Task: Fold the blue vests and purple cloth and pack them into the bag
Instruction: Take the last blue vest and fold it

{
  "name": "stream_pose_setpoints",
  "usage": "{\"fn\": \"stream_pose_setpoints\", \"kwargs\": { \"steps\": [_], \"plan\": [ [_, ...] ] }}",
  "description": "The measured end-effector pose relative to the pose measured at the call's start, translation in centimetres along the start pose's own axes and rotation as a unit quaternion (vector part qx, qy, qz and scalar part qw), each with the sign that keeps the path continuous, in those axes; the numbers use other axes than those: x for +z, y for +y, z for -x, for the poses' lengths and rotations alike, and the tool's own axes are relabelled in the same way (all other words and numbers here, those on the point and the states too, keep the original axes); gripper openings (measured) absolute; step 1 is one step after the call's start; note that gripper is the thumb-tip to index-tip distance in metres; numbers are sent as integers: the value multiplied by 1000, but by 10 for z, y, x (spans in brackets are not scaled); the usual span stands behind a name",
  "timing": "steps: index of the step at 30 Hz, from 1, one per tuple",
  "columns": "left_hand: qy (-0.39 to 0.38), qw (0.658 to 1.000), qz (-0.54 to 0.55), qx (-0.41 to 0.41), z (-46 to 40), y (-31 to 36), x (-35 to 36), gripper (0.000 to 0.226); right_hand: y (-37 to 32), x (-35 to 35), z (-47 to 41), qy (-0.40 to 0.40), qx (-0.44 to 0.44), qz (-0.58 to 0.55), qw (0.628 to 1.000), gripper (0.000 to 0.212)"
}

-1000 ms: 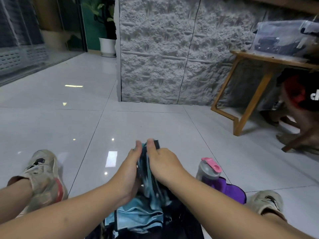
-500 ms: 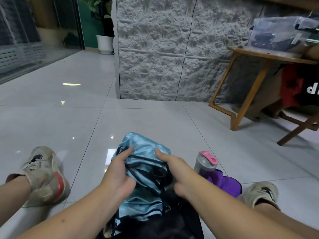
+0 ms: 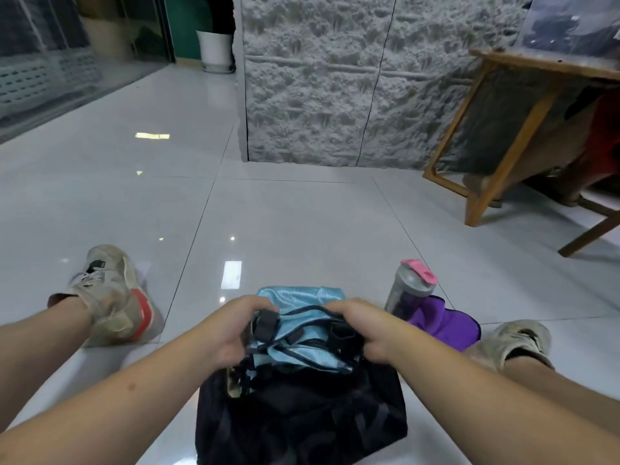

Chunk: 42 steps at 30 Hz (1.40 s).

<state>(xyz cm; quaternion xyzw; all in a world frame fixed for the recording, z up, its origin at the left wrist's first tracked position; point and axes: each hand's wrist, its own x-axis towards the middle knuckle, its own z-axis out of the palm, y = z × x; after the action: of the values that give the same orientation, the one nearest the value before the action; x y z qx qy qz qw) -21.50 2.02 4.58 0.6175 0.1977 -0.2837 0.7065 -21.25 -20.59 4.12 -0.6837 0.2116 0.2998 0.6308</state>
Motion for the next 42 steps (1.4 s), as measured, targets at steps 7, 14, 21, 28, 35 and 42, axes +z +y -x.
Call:
{"fn": "stream_pose_setpoints", "kwargs": {
  "steps": [7, 14, 21, 28, 35, 42],
  "plan": [
    [-11, 995, -102, -10, -22, -45, -13, 54, 36, 11, -9, 32, -22, 179, 983, 30],
    [52, 986, -110, 111, -50, -41, -2, 67, 25, 13, -15, 121, -104, 261, 952, 68],
    [113, 924, -291, 219, -78, -55, 5, 33, 32, 16, -31, 116, -64, 417, 899, 79],
    [39, 580, -720, 380, -81, -64, 34, 65, 46, 18, -40, 164, -95, 492, 850, 60],
    [11, 621, -750, 225, -104, -70, 28, 125, 25, 19, -17, 129, -32, 579, 804, 44],
    [56, 594, -784, 173, -115, -70, 47, 104, 12, 9, -15, 137, -41, 574, 806, 25]
  ]
}}
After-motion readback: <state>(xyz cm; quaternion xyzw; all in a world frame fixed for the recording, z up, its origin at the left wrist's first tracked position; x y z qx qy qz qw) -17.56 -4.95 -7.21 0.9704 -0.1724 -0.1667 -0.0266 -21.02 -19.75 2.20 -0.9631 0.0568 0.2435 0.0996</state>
